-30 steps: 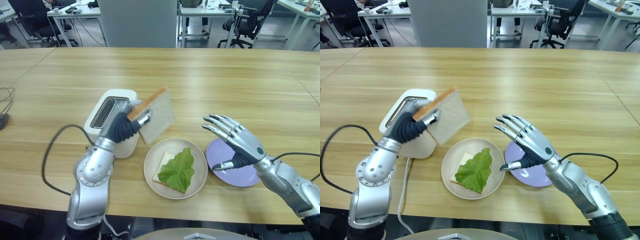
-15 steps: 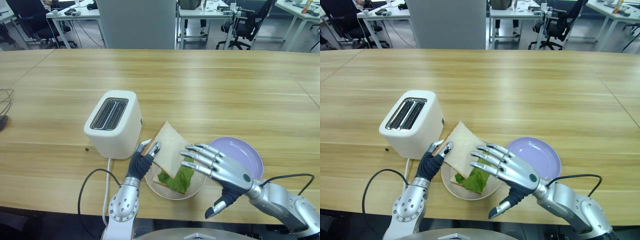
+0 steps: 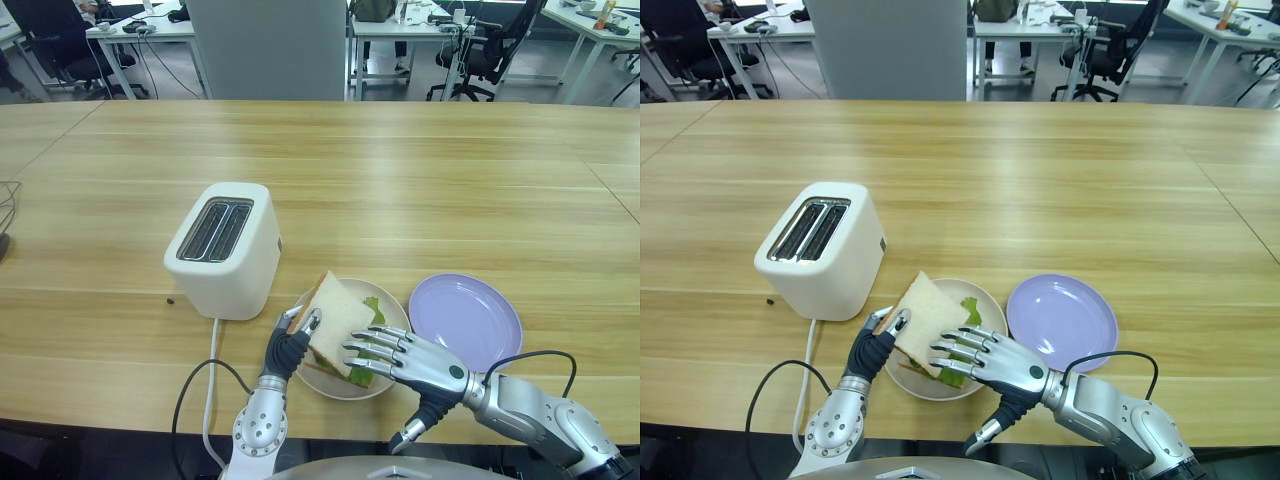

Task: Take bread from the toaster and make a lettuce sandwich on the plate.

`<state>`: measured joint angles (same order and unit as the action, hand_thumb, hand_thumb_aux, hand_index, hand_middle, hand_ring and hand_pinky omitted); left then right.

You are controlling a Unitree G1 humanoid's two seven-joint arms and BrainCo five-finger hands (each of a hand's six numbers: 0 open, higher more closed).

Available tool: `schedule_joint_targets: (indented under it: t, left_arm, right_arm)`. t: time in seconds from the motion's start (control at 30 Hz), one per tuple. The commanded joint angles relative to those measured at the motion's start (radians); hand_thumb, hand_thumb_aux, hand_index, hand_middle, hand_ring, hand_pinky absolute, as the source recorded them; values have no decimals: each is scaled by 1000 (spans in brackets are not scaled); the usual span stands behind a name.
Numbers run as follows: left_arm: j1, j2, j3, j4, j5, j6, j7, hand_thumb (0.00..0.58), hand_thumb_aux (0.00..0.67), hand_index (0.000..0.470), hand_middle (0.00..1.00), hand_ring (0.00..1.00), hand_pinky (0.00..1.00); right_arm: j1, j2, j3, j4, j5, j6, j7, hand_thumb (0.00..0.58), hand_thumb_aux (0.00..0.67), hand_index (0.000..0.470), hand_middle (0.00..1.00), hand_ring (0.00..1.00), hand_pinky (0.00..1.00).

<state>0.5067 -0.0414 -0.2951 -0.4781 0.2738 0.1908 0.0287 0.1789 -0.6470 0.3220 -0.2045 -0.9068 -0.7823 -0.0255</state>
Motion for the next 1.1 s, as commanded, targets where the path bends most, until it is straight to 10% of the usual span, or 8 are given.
schedule_joint_targets:
  t: [0.03,1.1]
  left_arm:
    - [18,-55,-136,-43,-61,-1,-13,580,670,460,1000,1000,1000]
    - [-105,4,-217,209,95,-12,40,580,670,460,1000,1000,1000]
  right_arm:
    - [4,-11,-27,-5,-10,18,-6,0,0,0,0,0,0]
    - [-18,-18,2,-24,-72,92,16,0,0,0,0,0,0]
